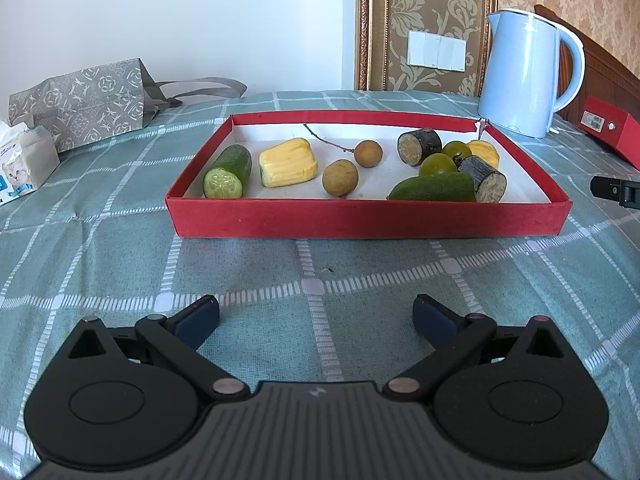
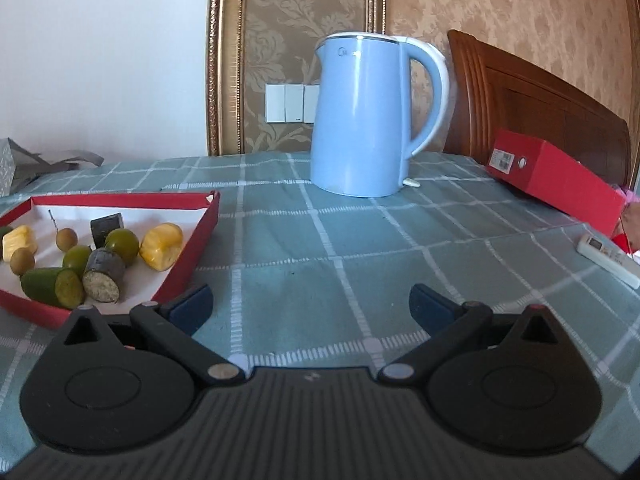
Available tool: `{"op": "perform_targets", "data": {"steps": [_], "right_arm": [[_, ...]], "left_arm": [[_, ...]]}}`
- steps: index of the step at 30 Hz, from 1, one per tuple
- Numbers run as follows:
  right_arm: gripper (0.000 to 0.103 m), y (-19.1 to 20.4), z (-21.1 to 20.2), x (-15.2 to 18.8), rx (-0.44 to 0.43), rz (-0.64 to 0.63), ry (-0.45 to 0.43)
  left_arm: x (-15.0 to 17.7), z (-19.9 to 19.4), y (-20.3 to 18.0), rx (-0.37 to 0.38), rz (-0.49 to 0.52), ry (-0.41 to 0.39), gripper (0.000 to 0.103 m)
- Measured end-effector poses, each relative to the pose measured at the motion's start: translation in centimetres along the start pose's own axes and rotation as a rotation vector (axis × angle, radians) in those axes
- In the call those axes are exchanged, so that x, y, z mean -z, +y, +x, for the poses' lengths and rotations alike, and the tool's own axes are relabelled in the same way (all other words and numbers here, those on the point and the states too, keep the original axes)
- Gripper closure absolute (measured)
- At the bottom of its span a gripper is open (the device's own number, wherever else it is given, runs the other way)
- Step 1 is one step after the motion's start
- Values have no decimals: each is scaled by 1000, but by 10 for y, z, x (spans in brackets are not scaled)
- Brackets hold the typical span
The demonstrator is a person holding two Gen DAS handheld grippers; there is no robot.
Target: Organize fruits
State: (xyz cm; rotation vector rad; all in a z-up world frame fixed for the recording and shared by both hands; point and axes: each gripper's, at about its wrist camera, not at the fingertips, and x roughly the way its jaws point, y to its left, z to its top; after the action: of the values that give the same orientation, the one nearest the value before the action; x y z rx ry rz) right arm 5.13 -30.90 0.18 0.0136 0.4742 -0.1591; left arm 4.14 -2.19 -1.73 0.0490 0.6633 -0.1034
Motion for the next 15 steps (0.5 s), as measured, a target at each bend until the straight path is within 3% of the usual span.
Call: {"op": "perform_targets", "data": {"steps": [3, 5, 9, 11, 15], "right_arm": [[0, 3, -11, 1, -34, 19, -11], [0, 15, -41, -1, -117, 32, -103], [0, 71, -74, 4, -107, -156, -192], [0, 94, -78, 9, -139, -235, -184], [0, 111, -78, 13, -187, -245, -123]], "left_arm": [[0, 0, -1, -13, -11, 4, 0], [-1, 0, -4, -40, -29, 8, 0], [-3, -3, -10, -52, -72, 15, 0], [-3, -6, -13, -47, -82, 9, 0], [-2, -17, -16, -94, -99, -19, 0]]}}
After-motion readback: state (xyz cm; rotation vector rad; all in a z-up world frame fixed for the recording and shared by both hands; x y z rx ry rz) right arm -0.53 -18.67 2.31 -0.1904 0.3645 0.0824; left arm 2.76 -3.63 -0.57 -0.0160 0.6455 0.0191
